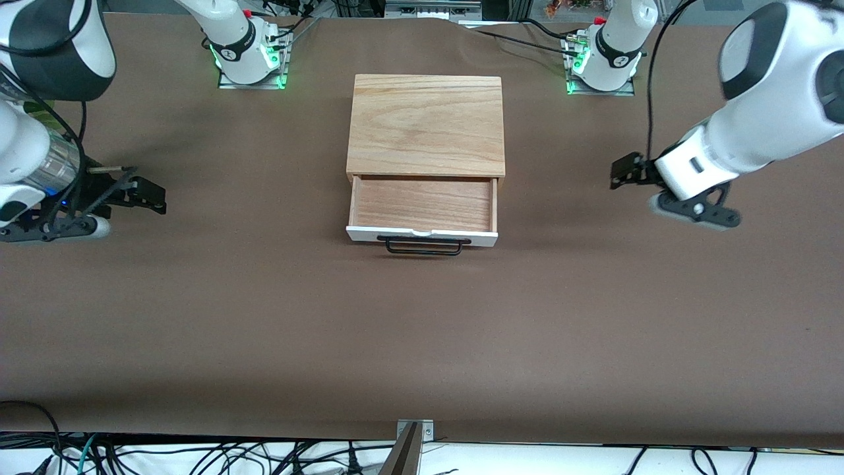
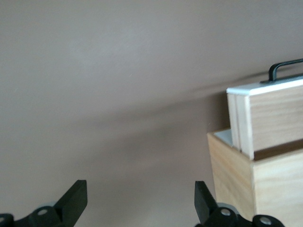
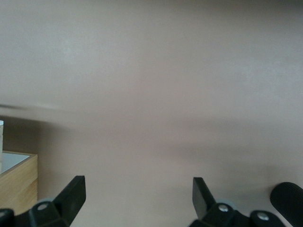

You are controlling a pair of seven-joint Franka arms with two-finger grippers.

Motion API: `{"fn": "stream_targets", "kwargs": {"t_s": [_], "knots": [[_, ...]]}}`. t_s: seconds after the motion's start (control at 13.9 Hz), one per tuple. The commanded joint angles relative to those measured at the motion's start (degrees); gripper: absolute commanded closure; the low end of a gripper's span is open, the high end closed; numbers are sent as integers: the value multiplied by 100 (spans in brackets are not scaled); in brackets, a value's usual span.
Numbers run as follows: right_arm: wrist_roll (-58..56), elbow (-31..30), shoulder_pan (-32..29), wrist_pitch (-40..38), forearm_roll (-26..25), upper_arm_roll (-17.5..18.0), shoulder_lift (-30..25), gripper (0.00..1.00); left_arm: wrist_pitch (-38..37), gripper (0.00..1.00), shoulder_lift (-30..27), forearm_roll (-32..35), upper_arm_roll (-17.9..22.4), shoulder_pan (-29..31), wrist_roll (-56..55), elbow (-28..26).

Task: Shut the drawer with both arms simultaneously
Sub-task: 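Move both grippers toward the drawer front on either side of the handle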

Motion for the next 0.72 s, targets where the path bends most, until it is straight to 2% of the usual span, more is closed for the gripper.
{"fn": "stream_targets", "kwargs": {"t_s": [0.0,0.22,0.29,0.5,0.65], "knots": [[-14,26,90,285,70,11,246,0,-46,0,999,-240,48,-317,52,1022],[-23,26,336,811,131,55,528,0,742,0,1554,-303,48,-695,-368,1173],[-6,26,407,1040,297,99,624,0,919,0,1634,-303,48,-774,-552,1173],[-15,26,469,1419,1289,117,906,0,1455,0,1993,-303,48,-959,-782,1173],[-15,26,530,1734,1712,126,1099,0,1956,0,2187,-417,48,-1065,-774,1164]]}}
